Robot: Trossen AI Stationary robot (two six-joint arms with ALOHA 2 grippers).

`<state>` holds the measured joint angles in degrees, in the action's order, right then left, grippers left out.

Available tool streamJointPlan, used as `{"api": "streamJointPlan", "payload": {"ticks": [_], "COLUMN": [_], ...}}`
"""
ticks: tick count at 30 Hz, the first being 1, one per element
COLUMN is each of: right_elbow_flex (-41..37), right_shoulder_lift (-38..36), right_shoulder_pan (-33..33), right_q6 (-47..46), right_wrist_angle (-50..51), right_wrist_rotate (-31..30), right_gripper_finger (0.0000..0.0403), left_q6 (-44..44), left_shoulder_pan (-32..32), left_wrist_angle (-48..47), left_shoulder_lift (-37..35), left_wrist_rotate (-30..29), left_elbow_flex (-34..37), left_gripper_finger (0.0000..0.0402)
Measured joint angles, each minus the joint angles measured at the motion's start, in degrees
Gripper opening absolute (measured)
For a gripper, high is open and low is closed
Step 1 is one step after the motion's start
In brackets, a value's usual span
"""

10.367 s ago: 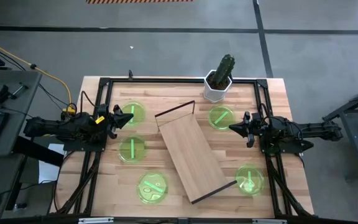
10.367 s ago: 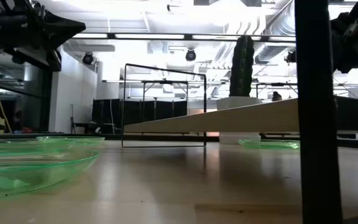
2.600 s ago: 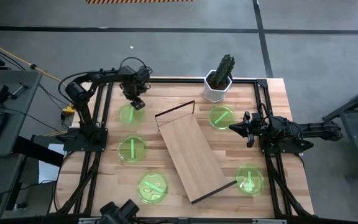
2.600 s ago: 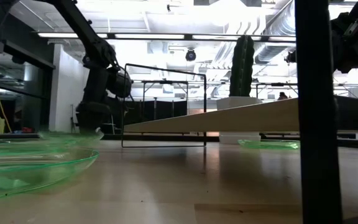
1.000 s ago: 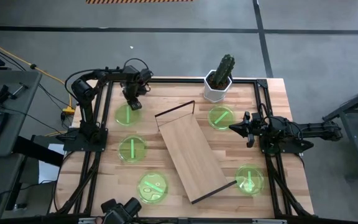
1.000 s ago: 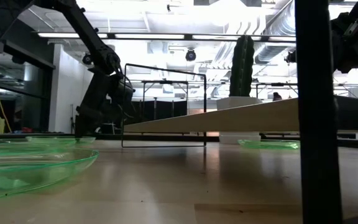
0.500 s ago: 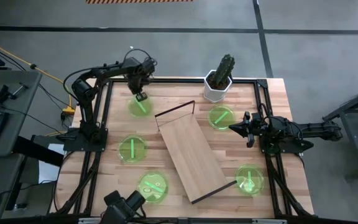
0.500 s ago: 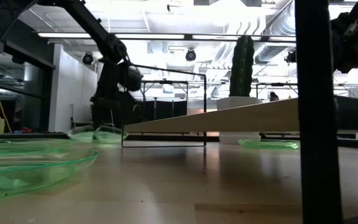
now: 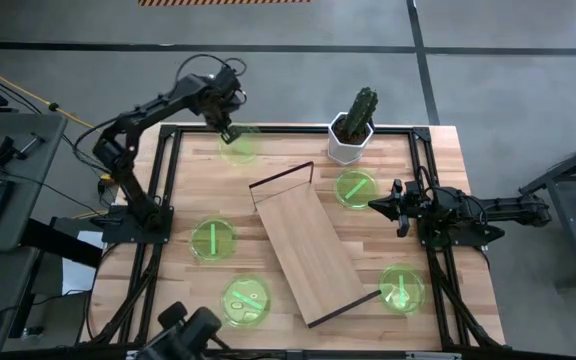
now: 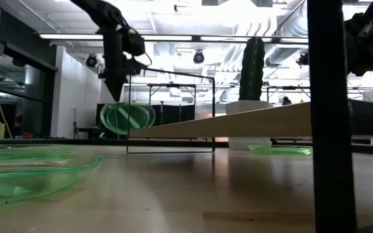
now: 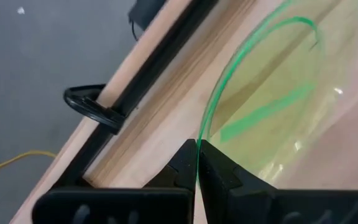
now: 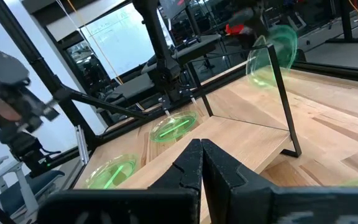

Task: Place and stack plates onto a shelf
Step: Put the top left green plate on the shelf

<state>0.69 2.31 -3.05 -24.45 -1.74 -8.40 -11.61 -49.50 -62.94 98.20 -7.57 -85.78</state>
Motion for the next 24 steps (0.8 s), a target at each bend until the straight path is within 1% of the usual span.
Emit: {"api": "streamJointPlan", "payload": {"ticks": [11,14,16,20,22,24], "right_elbow_flex": [0.01,0.0,0.0,0.0,0.0,0.01], "right_shoulder_lift": [0.0,0.01,0.01,0.01,-0.01,0.01], "right_shoulder_pan": [0.01,0.02,0.02,0.02,0.0,0.0], "right_q6": [-0.03,-0.04,-0.02,0.0,-0.11,-0.01], "right_wrist_angle": [-0.01,-0.02,0.0,-0.01,-0.01,-0.01], "right_wrist_rotate": [0.0,0.0,0.0,0.0,0.0,0.0], "right_gripper_finger": [0.0,0.0,0.0,0.0,0.0,0.0], "left_q6": [6.15,8.93,11.85,18.63,21.78,24.99], "left_shoulder_pan": [0.2,0.9,1.97,7.01,11.4,17.11], "left_wrist_angle": [-0.22,0.05,1.84,7.51,8.81,9.59], "left_shoulder_lift": [-12.68,-16.89,-20.03,-24.89,-26.04,-26.16], "left_wrist_rotate": [2.35,5.1,7.19,10.4,10.99,11.07], "left_elbow_flex": [0.0,0.0,0.02,0.02,0.0,0.0], "left_gripper_finger": [0.0,0.0,0.0,0.0,0.0,0.0]}}
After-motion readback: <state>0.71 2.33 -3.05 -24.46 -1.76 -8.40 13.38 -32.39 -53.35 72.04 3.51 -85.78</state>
